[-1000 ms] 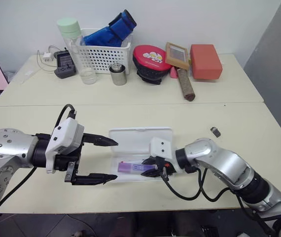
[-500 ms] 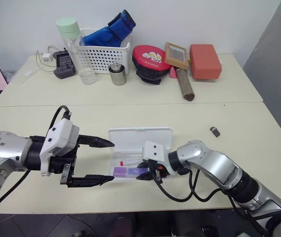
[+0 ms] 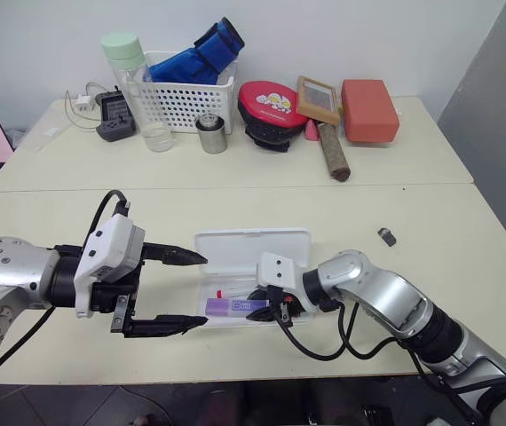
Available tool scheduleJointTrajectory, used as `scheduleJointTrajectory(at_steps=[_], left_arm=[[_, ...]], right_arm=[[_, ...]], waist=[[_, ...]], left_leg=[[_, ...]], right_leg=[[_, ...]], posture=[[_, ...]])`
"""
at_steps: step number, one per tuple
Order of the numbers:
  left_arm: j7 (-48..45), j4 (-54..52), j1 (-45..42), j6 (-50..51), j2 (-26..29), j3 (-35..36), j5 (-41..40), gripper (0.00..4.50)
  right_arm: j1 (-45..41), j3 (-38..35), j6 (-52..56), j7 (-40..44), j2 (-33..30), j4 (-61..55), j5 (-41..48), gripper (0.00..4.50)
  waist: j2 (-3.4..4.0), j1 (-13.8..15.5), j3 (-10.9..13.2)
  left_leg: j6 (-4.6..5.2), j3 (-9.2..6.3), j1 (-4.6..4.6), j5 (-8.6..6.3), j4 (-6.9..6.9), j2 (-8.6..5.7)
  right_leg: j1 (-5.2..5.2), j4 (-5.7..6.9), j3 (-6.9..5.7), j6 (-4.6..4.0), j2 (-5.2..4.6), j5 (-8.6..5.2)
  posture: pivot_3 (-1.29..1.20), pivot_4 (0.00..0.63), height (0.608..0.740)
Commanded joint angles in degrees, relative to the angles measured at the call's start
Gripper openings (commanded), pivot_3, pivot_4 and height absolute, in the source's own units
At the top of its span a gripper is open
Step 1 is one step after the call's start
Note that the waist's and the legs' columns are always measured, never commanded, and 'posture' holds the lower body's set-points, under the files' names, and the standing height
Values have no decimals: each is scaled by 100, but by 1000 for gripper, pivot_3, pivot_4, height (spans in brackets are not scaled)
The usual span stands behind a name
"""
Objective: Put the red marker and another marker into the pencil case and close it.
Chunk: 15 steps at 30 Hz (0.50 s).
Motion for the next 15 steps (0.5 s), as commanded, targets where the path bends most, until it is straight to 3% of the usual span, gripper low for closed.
scheduleJointTrajectory(at_steps=[1, 8, 11, 15], left_arm=[[-54, -13, 28, -120, 18, 155, -60, 4500], [-80, 39, 48, -172, 31, 149, -46, 4500], [-40, 58, -29, -170, 3, 87, -68, 4500], [140, 121, -319, -201, -173, -163, -90, 4500]], right_arm=[[-74, -47, -122, 55, 96, -75, -11, 2614], [-88, -238, -51, 180, 56, -213, 119, 4296], [-44, -541, 63, 209, -48, -388, 318, 4423], [423, -1381, 488, 356, -654, -1244, 957, 4423]], waist=[[0, 0, 0], [0, 0, 0], [0, 1, 0], [2, 42, 1]], left_leg=[[0, 0, 0, 0, 0, 0], [0, -1, 0, 0, 0, 0], [0, 0, 0, 0, 0, 0], [0, -3, -2, 0, 0, -3]], right_leg=[[0, 0, 0, 0, 0, 0], [0, 0, 0, 0, 0, 0], [0, 0, 0, 0, 0, 0], [2, -4, -3, 0, -1, 0]], posture=[[0, 150, 740], [0, 150, 740], [0, 150, 740], [0, 150, 740]])
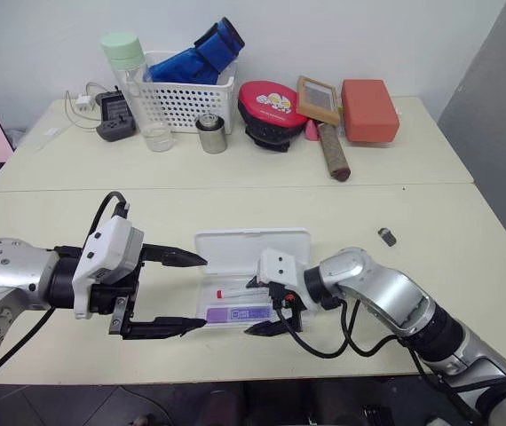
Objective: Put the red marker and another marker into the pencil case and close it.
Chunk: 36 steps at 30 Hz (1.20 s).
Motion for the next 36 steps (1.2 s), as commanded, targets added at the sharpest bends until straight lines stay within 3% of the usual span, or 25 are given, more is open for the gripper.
scheduleJointTrajectory(at_steps=[1, 6, 9, 13, 21, 32, 36], left_arm=[[158, 64, -275, -92, -158, -136, -92, 4500], [1120, 41, -1264, -41, -1246, -1029, -125, 4500], [1420, 180, -1669, 20, -1694, -1331, -94, 4500], [1576, 447, -2075, -54, -2114, -1780, 96, 4500], [1581, 763, -2422, -254, -2594, -2239, 420, 4500], [1584, 744, -2550, -212, -2671, -2189, 435, 4500], [1542, 785, -2566, -216, -2628, -2162, 443, 4500]], right_arm=[[319, -779, 328, 132, -431, -855, 601, 4423], [1459, -2586, 754, 231, -1917, -1409, 1025, 4423], [1719, -3004, 786, 46, -2292, -1355, 1039, 4423], [1482, -3350, 859, -518, -2332, -625, 733, 4423], [590, -3141, 483, -1605, -1892, 1661, -135, 4423], [345, -2792, 53, -1837, -1319, 3015, -555, 4423], [362, -2756, -12, -1781, -1325, 3068, -611, 3672]], waist=[[0, 29, 0], [5, 99, 1], [-6, 130, -3], [-4, -1, -5], [-6, -6, -5], [-5, -21, -6], [-5, -28, -6]], left_leg=[[0, -1, -1, 0, 0, -3], [1, 2, -5, -1, 2, -11], [1, 9, -7, -1, 7, -16], [1, 15, 10, 0, 4, 6], [0, 19, 4, 2, 6, -5], [-15, 23, -6, 11, 10, -4], [-7, 26, 10, 6, 9, -3]], right_leg=[[2, -2, -1, 0, 0, 0], [8, -3, -5, 3, 0, 0], [12, -5, -2, 13, -1, 6], [15, 4, 6, 6, 3, 7], [15, 0, 9, 4, 10, 9], [5, 2, 13, 4, 9, 9], [18, 3, 15, 4, 10, 10]], posture=[[0, 150, 740], [0, 150, 740], [0, 150, 740], [0, 150, 740], [0, 150, 740], [0, 150, 740], [0, 150, 740]])
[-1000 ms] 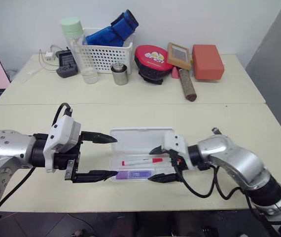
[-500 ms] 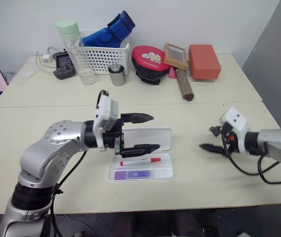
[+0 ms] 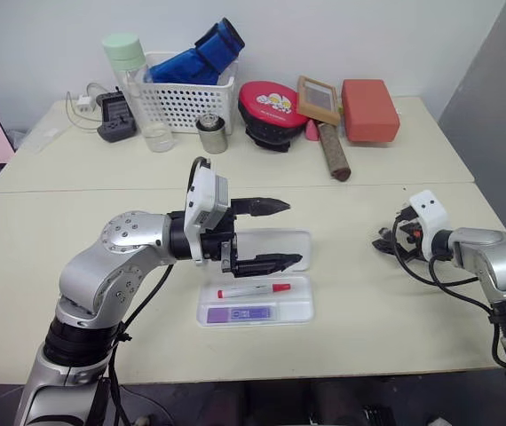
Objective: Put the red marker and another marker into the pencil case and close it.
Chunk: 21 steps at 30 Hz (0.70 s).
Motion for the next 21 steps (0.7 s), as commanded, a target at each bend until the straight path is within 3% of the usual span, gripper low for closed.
scheduleJointTrajectory(at_steps=[1, 14, 18, 21], left_arm=[[-13, -54, -117, -20, 71, 158, -72, 4500], [-90, 26, -154, -59, 141, 187, -54, 4500], [-138, 44, -144, -74, 194, 193, -46, 4500], [-295, 31, -48, -49, 391, 271, -62, 4500]], right_arm=[[14, 51, -10, -3, -54, 40, -162, 3414], [192, -83, 161, 167, -355, -385, -90, 438], [282, -287, 105, 539, -461, -915, 265, 322], [653, -424, -332, 1421, -690, -1988, 834, 313]], waist=[[0, 5, 0], [0, 33, 0], [0, 34, 0], [1, 28, 1]], left_leg=[[1, -2, 1, -1, 0, 0], [0, -6, -2, 0, 1, -4], [0, -7, -7, 0, 1, -5], [1, -8, -10, 0, -1, -3]], right_leg=[[2, 0, -2, 0, 0, 0], [4, -3, -4, 1, -1, 0], [1, -4, -6, 1, -2, 0], [-5, -4, -6, 1, -2, 0]], posture=[[0, 150, 740], [0, 150, 740], [0, 150, 740], [0, 150, 740]])
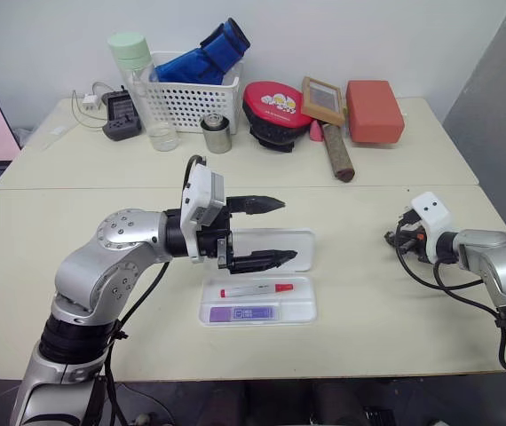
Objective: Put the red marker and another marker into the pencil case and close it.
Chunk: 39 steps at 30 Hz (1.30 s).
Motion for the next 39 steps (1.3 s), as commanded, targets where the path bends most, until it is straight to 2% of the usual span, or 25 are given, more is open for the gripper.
scheduleJointTrajectory(at_steps=[1, 4, 9, 15, 17, 19, 27, 29, 30, 34, 39], left_arm=[[-212, -114, 19, -37, 290, 241, -65, 4500], [-435, -168, 181, -47, 567, 305, -95, 4500], [-833, -178, 512, -159, 1043, 421, 5, 4500], [-862, -154, 483, -132, 1133, 484, -56, 4500], [-827, -189, 462, -102, 1119, 495, -79, 4500], [-803, -261, 485, -66, 1121, 521, -120, 4500], [-713, -347, 540, -21, 1119, 582, -153, 4500], [-694, -355, 540, -19, 1100, 571, -140, 4500], [-683, -362, 540, -14, 1092, 568, -143, 4500], [-655, -351, 522, -11, 1069, 557, -146, 4500], [-650, -322, 478, -14, 1072, 538, -148, 4500]], right_arm=[[361, -340, -475, 1119, -370, -1535, 804, 311], [655, -251, -511, 1592, -570, -2449, 1211, 309], [640, 832, -570, 1614, -280, -3521, 1202, 309], [266, 2026, -913, 1463, 150, -2958, 388, 309], [162, 2217, -973, 1446, 307, -2746, 252, 309], [41, 2311, -1046, 1404, 457, -2474, 111, 309], [20, 2481, -1210, 1682, 411, -2341, -65, 309], [1, 2415, -1134, 1745, 441, -2420, 41, 1020], [-1, 2396, -1112, 1783, 439, -2455, 77, 1108], [9, 2370, -1113, 1860, 439, -2459, 102, 2013], [-4, 2269, -1060, 1894, 442, -2491, 172, 3323]], waist=[[1, -11, 1], [2, -36, 1], [2, -28, 1], [1, 1, 1], [1, 1, 0], [1, -4, 0], [1, -8, 0], [1, -8, 0], [1, -8, 0], [1, -8, 0], [1, -8, 0]], left_leg=[[1, -1, -2, 0, -2, 1], [3, -2, 1, -2, -3, 12], [3, -6, 6, -2, -2, 11], [2, -6, 1, -2, 1, -3], [1, -9, 2, -1, 1, -1], [-1, -11, 0, 0, -2, 3], [-2, -10, 1, 1, -2, 5], [-2, -10, 0, 1, -1, 4], [-2, -10, 0, 1, -1, 4], [-1, -11, 1, 0, -1, 5], [-1, -11, 1, 0, -1, 5]], right_leg=[[-4, 0, 0, 0, 0, 0], [-3, -1, -1, 0, 3, -1], [2, 2, -3, 0, 7, -1], [2, -2, -4, 1, -3, 0], [1, -3, -7, 1, -2, 0], [-3, -2, -6, 0, -2, -1], [-5, 0, -4, 0, -2, 0], [-5, 1, -4, 0, -2, 0], [-5, 0, -4, 0, -2, 0], [-5, 0, -4, 0, -2, 0], [-4, 1, -4, 0, -2, 0]], posture=[[0, 150, 740], [0, 150, 740], [0, 150, 740], [0, 150, 740], [0, 150, 740], [0, 150, 740], [0, 150, 740], [0, 150, 740], [0, 150, 740], [0, 150, 740], [0, 150, 740]])
